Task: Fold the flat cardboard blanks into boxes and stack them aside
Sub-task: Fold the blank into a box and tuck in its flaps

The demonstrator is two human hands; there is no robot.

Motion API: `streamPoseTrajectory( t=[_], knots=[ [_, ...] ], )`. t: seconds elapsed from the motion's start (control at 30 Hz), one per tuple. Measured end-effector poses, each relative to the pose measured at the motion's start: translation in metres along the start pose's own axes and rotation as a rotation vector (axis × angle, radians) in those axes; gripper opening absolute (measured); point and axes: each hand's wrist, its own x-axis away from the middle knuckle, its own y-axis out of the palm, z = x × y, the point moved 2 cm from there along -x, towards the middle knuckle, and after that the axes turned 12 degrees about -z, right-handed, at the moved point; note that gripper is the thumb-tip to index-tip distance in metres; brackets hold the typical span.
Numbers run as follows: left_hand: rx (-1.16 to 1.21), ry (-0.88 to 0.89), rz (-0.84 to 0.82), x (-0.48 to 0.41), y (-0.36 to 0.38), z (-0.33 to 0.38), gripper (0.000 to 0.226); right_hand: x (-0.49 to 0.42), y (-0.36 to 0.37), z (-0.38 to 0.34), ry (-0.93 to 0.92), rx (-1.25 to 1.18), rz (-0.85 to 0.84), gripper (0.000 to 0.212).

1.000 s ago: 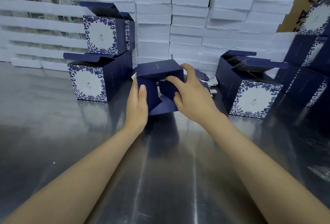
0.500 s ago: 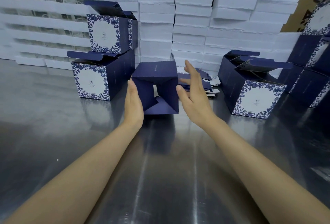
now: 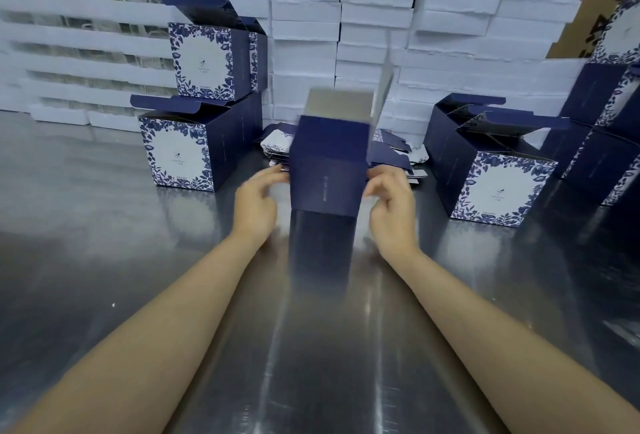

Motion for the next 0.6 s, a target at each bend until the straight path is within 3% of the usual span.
streamPoseTrajectory(
  t=[0.07, 0.17, 0.27, 0.37, 0.43, 0.5, 0.6],
  knots=[
    [0.166, -0.233, 0.132, -0.002, -0.006, -0.008, 0.055, -0.002, -0.009, 0.010, 0.125, -0.056, 0.138, 0.039],
    [0.391, -0.339, 0.186, -0.006, -0.011, -0.005, 0.030, -0.006, -0.017, 0.023, 0.389, -0.168, 0.194, 0.028],
    [0.433, -0.293, -0.039, -0.004, 0.000, 0.000, 0.030, -0.006, -0.011, 0.030, 0.592, -0.356, 0.054, 0.022],
    [0.364, -0.210, -0.314, 0.000, 0.015, 0.008, 0.036, -0.008, -0.003, 0.036, 0.614, -0.399, -0.185, 0.030],
    [0.375, -0.161, -0.230, 0.001, 0.014, 0.016, 0.039, -0.008, -0.002, 0.042, 0.596, -0.358, -0.204, 0.036],
    [0.374, -0.114, -0.088, 0.003, 0.008, 0.019, 0.052, -0.007, -0.006, 0.046, 0.621, -0.284, -0.059, 0.046],
    [0.189, 0.010, 0.088, 0.003, 0.001, 0.018, 0.034, -0.005, -0.014, 0.046, 0.656, -0.211, 0.181, 0.043]
  ],
)
